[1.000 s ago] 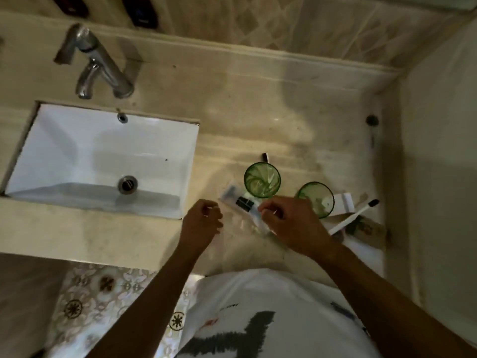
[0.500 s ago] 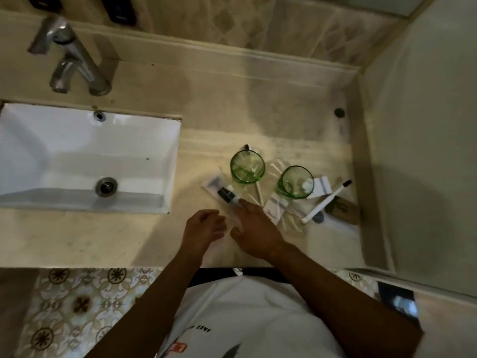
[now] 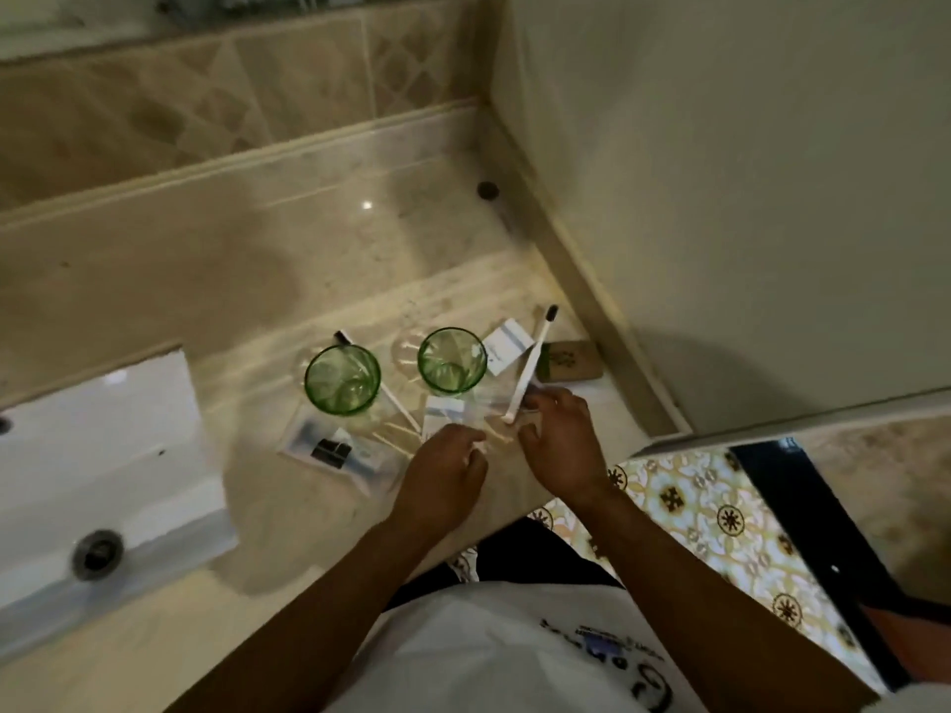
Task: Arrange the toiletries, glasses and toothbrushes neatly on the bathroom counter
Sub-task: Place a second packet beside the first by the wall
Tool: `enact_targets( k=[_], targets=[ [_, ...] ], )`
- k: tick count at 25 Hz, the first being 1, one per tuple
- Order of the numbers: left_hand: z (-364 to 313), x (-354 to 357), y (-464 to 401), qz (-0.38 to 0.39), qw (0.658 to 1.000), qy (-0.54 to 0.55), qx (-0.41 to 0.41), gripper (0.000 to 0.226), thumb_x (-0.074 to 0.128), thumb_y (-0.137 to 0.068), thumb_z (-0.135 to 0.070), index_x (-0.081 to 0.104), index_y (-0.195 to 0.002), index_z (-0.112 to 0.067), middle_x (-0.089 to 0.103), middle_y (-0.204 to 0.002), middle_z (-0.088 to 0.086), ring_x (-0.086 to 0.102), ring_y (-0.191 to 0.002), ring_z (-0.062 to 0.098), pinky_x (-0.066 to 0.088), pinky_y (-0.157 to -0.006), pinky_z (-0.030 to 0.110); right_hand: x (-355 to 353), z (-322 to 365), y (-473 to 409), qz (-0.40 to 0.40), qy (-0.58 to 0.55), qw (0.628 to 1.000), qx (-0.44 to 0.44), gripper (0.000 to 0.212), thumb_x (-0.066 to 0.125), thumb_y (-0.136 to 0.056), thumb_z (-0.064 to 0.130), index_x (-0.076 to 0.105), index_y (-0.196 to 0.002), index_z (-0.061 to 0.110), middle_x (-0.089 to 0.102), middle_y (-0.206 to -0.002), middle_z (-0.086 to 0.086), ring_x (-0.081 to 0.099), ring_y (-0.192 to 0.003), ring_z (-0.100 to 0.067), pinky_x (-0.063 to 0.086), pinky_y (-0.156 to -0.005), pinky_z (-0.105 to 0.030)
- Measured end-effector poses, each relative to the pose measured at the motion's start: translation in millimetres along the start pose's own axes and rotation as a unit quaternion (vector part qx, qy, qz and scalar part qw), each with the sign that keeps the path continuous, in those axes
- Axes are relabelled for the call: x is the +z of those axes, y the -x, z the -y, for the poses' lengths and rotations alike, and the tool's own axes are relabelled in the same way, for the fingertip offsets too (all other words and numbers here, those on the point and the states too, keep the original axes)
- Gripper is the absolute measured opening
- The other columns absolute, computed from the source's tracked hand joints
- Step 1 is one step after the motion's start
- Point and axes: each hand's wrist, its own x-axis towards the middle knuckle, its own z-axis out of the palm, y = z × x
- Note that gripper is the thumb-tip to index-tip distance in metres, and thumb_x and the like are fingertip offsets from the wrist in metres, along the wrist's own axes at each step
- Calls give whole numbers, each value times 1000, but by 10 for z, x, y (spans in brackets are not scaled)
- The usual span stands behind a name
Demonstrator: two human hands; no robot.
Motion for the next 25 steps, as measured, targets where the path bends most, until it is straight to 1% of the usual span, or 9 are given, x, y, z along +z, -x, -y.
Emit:
enact_targets(
  k=[3, 6, 8, 10, 12, 15, 17, 20, 25],
  targets=[
    [-229, 198, -300, 47, 990, -107, 79, 46, 51, -88, -12, 57, -132, -2, 59, -133, 19, 54, -124, 32, 39, -104, 34, 27, -223, 11, 56, 8, 998, 12, 73, 61, -83, 18, 34, -150, 6, 39, -153, -17, 33, -141, -34, 30, -117, -38],
    [-309, 354, -497, 104, 979, -168, 56, 57, 53, -88, -8, 43, -143, 1, 44, -148, 23, 37, -140, 37, 28, -116, 42, 92, -331, 103, 70, 46, 996, 15, 78, 60, -81, 24, 31, -151, 8, 43, -149, -13, 40, -134, -34, 33, -111, -39],
    [-287, 419, -508, 102, 970, -207, 79, 55, 54, -81, -6, 51, -135, 5, 53, -138, 26, 46, -133, 41, 33, -113, 46, 86, -357, 142, 58, 69, 995, 41, 74, 60, -82, 28, 35, -150, 13, 49, -140, -12, 45, -123, -33, 39, -99, -41],
    [-190, 480, -465, 84, 965, -220, 115, 54, 58, -67, -6, 63, -119, 5, 66, -119, 26, 61, -116, 43, 43, -104, 46, 92, -388, 151, 60, 93, 992, 62, 67, 60, -84, 33, 40, -147, 18, 51, -136, -11, 45, -119, -32, 39, -94, -41],
    [-126, 506, -426, 82, 961, -233, 124, 52, 61, -60, -2, 66, -112, 0, 68, -112, 20, 63, -109, 39, 38, -102, 40, 114, -430, 150, 53, 102, 992, 57, 54, 62, -83, 35, 52, -135, 22, 52, -128, -10, 45, -115, -31, 40, -91, -40],
    [-122, 496, -398, 95, 953, -265, 110, 54, 64, -63, 1, 64, -117, -9, 65, -114, 13, 58, -112, 32, 27, -101, 36, 114, -447, 122, 41, 101, 993, 37, 36, 66, -81, 33, 63, -115, 20, 54, -118, -9, 49, -109, -31, 41, -86, -39],
    [-99, 483, -400, 104, 944, -290, 116, 57, 62, -68, -3, 60, -125, -11, 64, -117, 12, 56, -114, 31, 34, -102, 40, 118, -427, 94, 51, 117, 991, 28, 32, 65, -82, 32, 65, -110, 18, 58, -114, -9, 52, -106, -31, 42, -85, -40],
    [-53, 431, -437, 108, 943, -294, 110, 60, 62, -73, -6, 55, -133, -10, 64, -119, 12, 57, -111, 33, 50, -90, 45, 136, -395, 56, 69, 69, 995, 33, 37, 67, -80, 28, 59, -115, 16, 63, -111, -10, 59, -101, -32, 44, -84, -41],
    [-34, 395, -452, 100, 941, -301, 117, 47, 65, -68, -3, 62, -115, -2, 64, -104, 19, 58, -97, 38, 50, -87, 46, 207, -382, 89, 102, 23, 995, 9, 36, 72, -76, 26, 61, -108, 14, 57, -110, -9, 55, -100, -28, 45, -80, -36]
  ],
)
